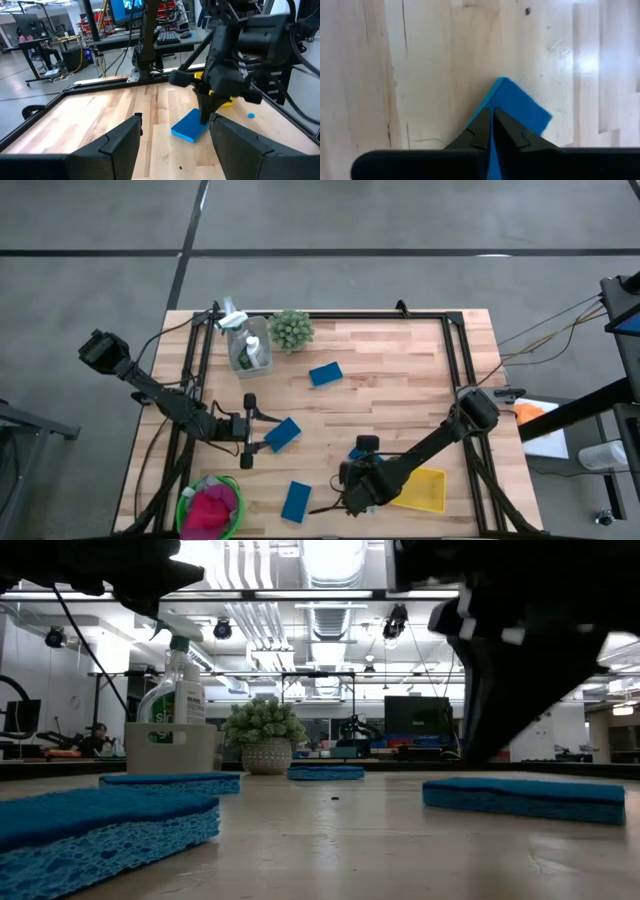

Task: Pick & Place Kitchen Items
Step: Put the blue sponge into the yellow bin

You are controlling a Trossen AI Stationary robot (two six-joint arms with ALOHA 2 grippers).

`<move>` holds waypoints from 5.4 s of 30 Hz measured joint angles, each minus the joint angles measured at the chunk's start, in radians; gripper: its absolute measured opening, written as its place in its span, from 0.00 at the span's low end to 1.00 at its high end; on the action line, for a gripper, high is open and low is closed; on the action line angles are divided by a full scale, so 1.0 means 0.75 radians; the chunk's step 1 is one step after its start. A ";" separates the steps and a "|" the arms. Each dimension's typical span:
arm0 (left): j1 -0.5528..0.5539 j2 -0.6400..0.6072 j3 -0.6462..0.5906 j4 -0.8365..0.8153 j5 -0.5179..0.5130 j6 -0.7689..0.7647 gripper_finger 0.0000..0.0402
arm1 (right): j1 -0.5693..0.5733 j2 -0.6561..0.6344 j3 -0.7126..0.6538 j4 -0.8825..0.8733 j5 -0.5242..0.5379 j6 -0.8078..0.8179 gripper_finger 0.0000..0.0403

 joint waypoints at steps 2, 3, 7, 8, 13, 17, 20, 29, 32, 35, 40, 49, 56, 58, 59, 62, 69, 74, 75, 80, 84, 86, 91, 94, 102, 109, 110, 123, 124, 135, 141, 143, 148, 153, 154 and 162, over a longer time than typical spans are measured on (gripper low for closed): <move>0.000 0.000 0.000 -0.001 0.000 -0.002 0.59 | 0.000 -0.012 0.007 -0.002 -0.003 0.002 0.04; 0.000 0.000 0.000 -0.001 0.000 -0.002 0.59 | 0.000 -0.019 0.008 -0.003 -0.005 0.004 0.04; 0.000 0.000 0.000 -0.005 0.000 -0.005 0.59 | 0.005 -0.029 0.015 -0.004 -0.019 0.050 0.04; 0.000 0.000 0.000 -0.005 0.000 -0.008 0.59 | 0.006 -0.029 0.015 -0.005 -0.038 0.051 0.04; 0.001 0.000 0.000 -0.015 0.000 -0.029 0.59 | 0.000 -0.029 0.007 -0.006 -0.126 0.077 0.09; 0.001 0.000 0.000 -0.021 0.000 -0.032 0.59 | -0.003 -0.029 0.006 -0.006 -0.121 0.075 0.26; 0.001 0.000 0.000 -0.022 0.000 -0.031 0.59 | -0.002 -0.029 0.006 -0.007 -0.116 0.072 0.41; 0.001 0.000 0.000 -0.021 0.000 -0.031 0.59 | -0.021 0.049 0.004 -0.008 -0.107 0.071 0.66; 0.001 0.000 0.000 -0.021 0.000 -0.031 0.59 | -0.034 0.079 0.005 -0.016 -0.106 0.071 0.67; 0.001 0.000 0.000 -0.021 0.000 -0.031 0.59 | -0.042 0.095 0.009 -0.026 -0.106 0.065 0.65; 0.001 0.000 0.000 -0.026 0.000 -0.031 0.59 | -0.053 0.102 0.010 -0.023 -0.143 0.035 0.50; 0.001 0.000 0.000 -0.028 0.000 -0.037 0.59 | -0.060 0.105 0.003 -0.049 -0.157 -0.010 0.07; 0.001 0.000 0.000 -0.028 0.000 -0.037 0.59 | -0.026 0.096 0.037 -0.143 -0.042 -0.057 0.04; 0.001 0.000 -0.001 -0.029 0.000 -0.037 0.59 | -0.015 0.072 0.055 -0.135 -0.011 -0.072 0.04; 0.001 0.000 -0.001 -0.029 0.000 -0.037 0.59 | -0.007 0.058 0.064 -0.130 0.012 -0.078 0.04; 0.001 0.000 -0.001 -0.031 0.000 -0.038 0.59 | 0.018 0.012 0.081 -0.116 0.067 -0.107 0.04; 0.001 0.000 -0.001 -0.037 0.001 -0.042 0.59 | 0.055 -0.129 0.046 0.100 0.153 -0.239 0.04; 0.001 0.000 -0.001 -0.041 0.001 -0.063 0.59 | 0.071 -0.209 -0.052 0.390 0.174 -0.405 0.04; 0.001 0.000 -0.001 -0.041 0.001 -0.063 0.59 | 0.072 -0.229 -0.085 0.480 0.174 -0.443 0.04; 0.001 0.000 -0.001 -0.041 0.001 -0.063 0.59 | 0.073 -0.320 -0.353 1.047 0.131 -0.655 0.04; 0.000 0.000 -0.001 -0.041 0.001 -0.063 0.59 | 0.072 -0.433 -0.617 1.530 0.080 -0.827 0.04; 0.001 0.000 -0.001 -0.041 0.001 -0.063 0.59 | 0.072 -0.506 -0.736 1.687 0.066 -0.869 0.04; 0.001 0.000 -0.001 -0.042 0.001 -0.063 0.59 | 0.104 -0.723 -0.924 1.783 0.068 -0.854 0.04; 0.000 -0.001 -0.001 -0.045 0.001 -0.064 0.59 | 0.153 -0.843 -0.981 1.724 0.067 -0.810 0.04; 0.000 0.000 -0.001 -0.046 0.001 -0.067 0.59 | 0.343 -1.061 -0.935 1.239 0.160 -0.422 0.04; 0.000 0.000 -0.001 -0.046 0.001 -0.068 0.59 | 0.518 -1.042 -0.798 0.638 0.212 0.197 0.04; 0.001 0.000 -0.001 -0.046 0.001 -0.069 0.59 | 0.536 -1.026 -0.782 0.578 0.203 0.271 0.04; 0.001 0.000 -0.001 -0.045 0.001 -0.073 0.59 | 0.568 -0.731 -0.728 0.383 -0.122 0.640 0.04; 0.000 0.000 -0.001 -0.045 0.001 -0.073 0.59 | 0.566 -0.715 -0.727 0.379 -0.123 0.641 0.04; 0.001 0.000 -0.001 -0.045 0.001 -0.077 0.59 | 0.513 -0.653 -0.719 0.361 -0.170 0.682 0.04; 0.000 0.000 -0.001 -0.045 0.001 -0.077 0.59 | 0.487 -0.645 -0.719 0.324 -0.193 0.700 0.05; 0.000 0.000 -0.001 -0.045 0.001 -0.077 0.59 | 0.482 -0.645 -0.719 0.316 -0.194 0.700 0.09; 0.001 0.000 -0.001 -0.045 0.001 -0.076 0.59 | 0.471 -0.649 -0.719 0.305 -0.193 0.700 0.31; 0.000 0.000 -0.001 -0.046 0.001 -0.076 0.59 | 0.471 -0.657 -0.719 0.305 -0.209 0.701 0.55; 0.000 0.000 -0.001 -0.045 0.001 -0.076 0.59 | 0.471 -0.658 -0.719 0.305 -0.212 0.704 0.59; 0.000 0.000 -0.001 -0.046 0.001 -0.072 0.59 | 0.470 -0.677 -0.671 0.230 -0.208 0.710 0.72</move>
